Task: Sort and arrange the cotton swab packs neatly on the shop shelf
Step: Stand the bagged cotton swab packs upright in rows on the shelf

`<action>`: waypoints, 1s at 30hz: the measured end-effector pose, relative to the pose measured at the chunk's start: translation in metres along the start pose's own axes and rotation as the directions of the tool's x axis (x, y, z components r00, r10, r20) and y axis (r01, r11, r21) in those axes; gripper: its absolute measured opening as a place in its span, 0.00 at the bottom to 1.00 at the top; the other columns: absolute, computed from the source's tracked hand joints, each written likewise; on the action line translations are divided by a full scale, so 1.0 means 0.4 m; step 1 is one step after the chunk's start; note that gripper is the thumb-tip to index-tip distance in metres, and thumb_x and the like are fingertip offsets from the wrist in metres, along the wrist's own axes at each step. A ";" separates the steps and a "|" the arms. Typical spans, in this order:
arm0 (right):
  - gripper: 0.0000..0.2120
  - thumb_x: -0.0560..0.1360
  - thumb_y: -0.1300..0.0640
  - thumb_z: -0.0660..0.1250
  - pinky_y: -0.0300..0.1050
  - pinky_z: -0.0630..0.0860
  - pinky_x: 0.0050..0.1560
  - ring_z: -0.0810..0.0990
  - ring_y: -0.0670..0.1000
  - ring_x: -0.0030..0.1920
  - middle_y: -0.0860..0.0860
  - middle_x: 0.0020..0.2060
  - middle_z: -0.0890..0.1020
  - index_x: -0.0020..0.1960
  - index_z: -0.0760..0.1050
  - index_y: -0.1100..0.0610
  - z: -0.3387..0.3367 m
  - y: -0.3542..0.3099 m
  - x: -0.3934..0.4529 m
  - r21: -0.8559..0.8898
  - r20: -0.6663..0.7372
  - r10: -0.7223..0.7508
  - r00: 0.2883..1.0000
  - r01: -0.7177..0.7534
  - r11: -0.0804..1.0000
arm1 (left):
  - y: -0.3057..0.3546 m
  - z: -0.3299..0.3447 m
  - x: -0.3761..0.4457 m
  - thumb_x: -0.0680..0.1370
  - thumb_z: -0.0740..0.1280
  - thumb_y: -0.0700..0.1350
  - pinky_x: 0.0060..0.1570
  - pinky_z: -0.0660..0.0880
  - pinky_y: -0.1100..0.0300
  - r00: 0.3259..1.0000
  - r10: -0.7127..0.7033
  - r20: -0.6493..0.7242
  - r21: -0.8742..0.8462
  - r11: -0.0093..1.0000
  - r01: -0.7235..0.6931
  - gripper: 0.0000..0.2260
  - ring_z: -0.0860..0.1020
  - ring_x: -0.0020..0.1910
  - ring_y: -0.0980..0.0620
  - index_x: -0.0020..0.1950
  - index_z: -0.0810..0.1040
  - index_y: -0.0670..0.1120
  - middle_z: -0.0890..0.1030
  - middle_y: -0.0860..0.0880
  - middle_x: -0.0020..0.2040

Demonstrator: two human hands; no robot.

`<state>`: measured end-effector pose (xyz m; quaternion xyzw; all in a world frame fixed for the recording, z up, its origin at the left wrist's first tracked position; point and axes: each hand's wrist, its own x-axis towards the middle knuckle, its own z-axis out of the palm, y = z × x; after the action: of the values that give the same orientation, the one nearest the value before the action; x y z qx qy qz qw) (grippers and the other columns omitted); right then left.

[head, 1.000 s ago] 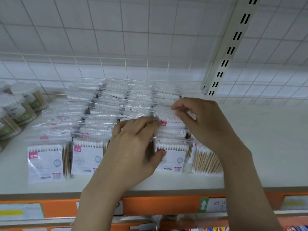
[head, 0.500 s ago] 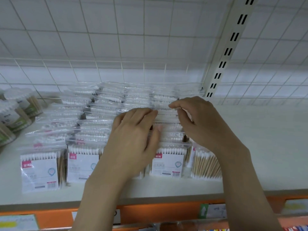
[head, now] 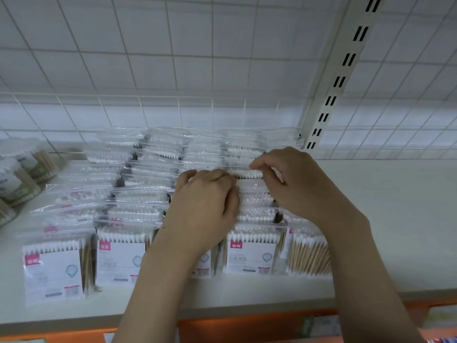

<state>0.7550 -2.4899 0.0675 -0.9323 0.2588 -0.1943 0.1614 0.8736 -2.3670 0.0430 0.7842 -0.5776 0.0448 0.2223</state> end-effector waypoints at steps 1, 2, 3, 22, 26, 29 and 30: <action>0.13 0.78 0.61 0.57 0.52 0.68 0.62 0.76 0.50 0.56 0.49 0.53 0.81 0.58 0.78 0.54 0.000 0.001 0.009 -0.022 0.003 -0.001 1.000 0.001 1.000 | 0.000 0.001 -0.002 0.75 0.53 0.48 0.59 0.63 0.54 1.000 -0.003 -0.016 -0.004 1.000 0.003 0.18 0.78 0.50 0.49 0.51 0.81 0.45 0.81 0.51 0.51; 0.13 0.78 0.60 0.58 0.52 0.68 0.62 0.75 0.50 0.56 0.49 0.54 0.80 0.59 0.77 0.54 -0.001 0.003 0.017 -0.044 0.009 0.001 1.000 0.000 0.999 | -0.001 0.002 -0.004 0.75 0.53 0.48 0.58 0.63 0.55 1.000 -0.003 -0.030 -0.006 1.000 0.003 0.18 0.78 0.49 0.49 0.50 0.81 0.45 0.81 0.51 0.50; 0.13 0.78 0.60 0.58 0.52 0.68 0.62 0.75 0.51 0.57 0.49 0.54 0.80 0.60 0.76 0.54 -0.001 0.005 0.025 -0.064 0.017 0.006 1.000 -0.005 0.998 | -0.001 0.003 -0.005 0.75 0.52 0.49 0.57 0.64 0.55 0.999 -0.001 -0.038 -0.006 1.000 0.000 0.19 0.78 0.48 0.49 0.49 0.81 0.45 0.81 0.51 0.49; 0.11 0.76 0.59 0.61 0.42 0.65 0.52 0.71 0.45 0.43 0.44 0.40 0.73 0.52 0.80 0.52 0.014 0.003 0.075 -0.185 0.136 0.036 0.990 -0.010 0.983 | -0.011 0.016 -0.002 0.75 0.52 0.49 0.58 0.68 0.49 0.997 0.036 -0.070 -0.025 0.999 -0.038 0.20 0.71 0.62 0.44 0.52 0.80 0.43 0.75 0.45 0.61; 0.13 0.76 0.60 0.58 0.48 0.68 0.59 0.75 0.47 0.48 0.44 0.44 0.77 0.54 0.80 0.52 0.001 -0.005 0.069 -0.185 0.179 0.079 0.981 -0.045 0.982 | -0.019 0.024 0.008 0.76 0.46 0.51 0.63 0.59 0.56 0.998 0.069 -0.009 0.016 0.998 -0.068 0.21 0.67 0.65 0.51 0.59 0.74 0.48 0.74 0.52 0.63; 0.14 0.77 0.59 0.57 0.50 0.69 0.60 0.78 0.49 0.49 0.49 0.48 0.81 0.58 0.77 0.53 0.001 -0.007 0.073 -0.201 0.143 0.103 0.984 -0.073 0.977 | -0.020 0.024 0.006 0.75 0.43 0.52 0.61 0.61 0.57 0.998 0.068 -0.007 0.027 0.997 -0.068 0.22 0.71 0.59 0.52 0.57 0.73 0.49 0.76 0.54 0.56; 0.14 0.77 0.59 0.57 0.49 0.69 0.59 0.77 0.50 0.51 0.50 0.50 0.80 0.60 0.75 0.54 0.003 -0.006 0.078 -0.215 0.104 0.106 0.989 -0.082 0.973 | -0.020 0.024 0.005 0.75 0.44 0.52 0.61 0.61 0.57 0.998 0.068 -0.003 0.029 0.997 -0.068 0.21 0.71 0.58 0.52 0.57 0.73 0.49 0.76 0.53 0.55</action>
<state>0.7812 -2.5048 0.0760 -0.9404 0.3122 -0.1040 0.0855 0.8800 -2.3709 0.0326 0.7671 -0.6028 0.0623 0.2105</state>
